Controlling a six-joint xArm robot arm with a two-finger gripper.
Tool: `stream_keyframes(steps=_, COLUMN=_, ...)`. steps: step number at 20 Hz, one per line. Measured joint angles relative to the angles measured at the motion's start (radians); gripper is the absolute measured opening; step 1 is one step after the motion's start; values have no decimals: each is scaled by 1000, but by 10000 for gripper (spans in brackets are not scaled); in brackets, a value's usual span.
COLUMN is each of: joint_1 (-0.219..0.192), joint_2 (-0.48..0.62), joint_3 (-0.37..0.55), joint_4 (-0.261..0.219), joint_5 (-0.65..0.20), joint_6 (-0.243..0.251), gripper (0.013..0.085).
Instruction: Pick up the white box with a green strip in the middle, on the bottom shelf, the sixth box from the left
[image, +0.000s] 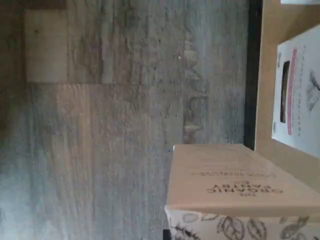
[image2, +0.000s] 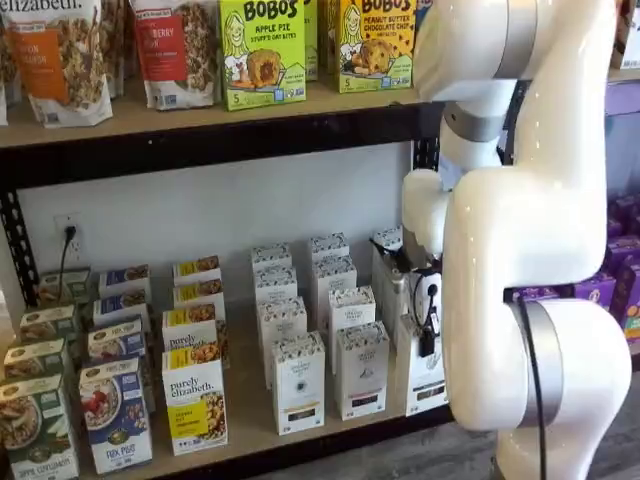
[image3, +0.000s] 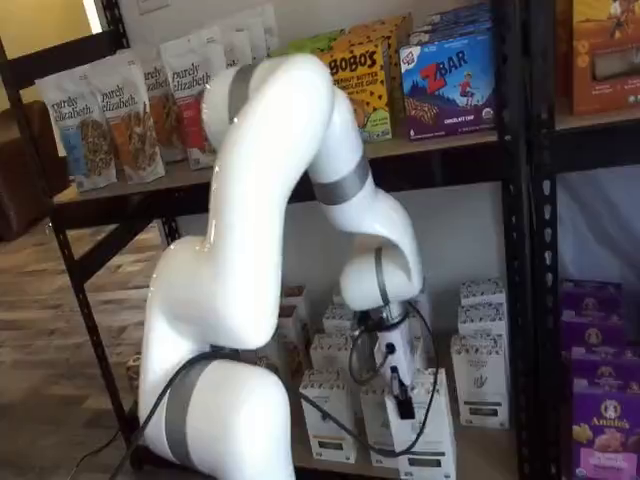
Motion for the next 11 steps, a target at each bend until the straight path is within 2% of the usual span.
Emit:
stream_keyframes(steps=3, joint_1=26, joint_2=-95, joint_3=70, joint_4=18, joint_5=34, joint_6=7, gripper=490)
stream_keyframes(steps=7, joint_1=52, joint_2=-230, joint_3=158, joint_4=82, joint_5=83, joint_6=-30, gripper=490)
stream_keyframes(steps=11, joint_1=68, joint_2=-329, joint_3=208, joint_4=103, joint_5=136, joint_6=-37, gripper=490)
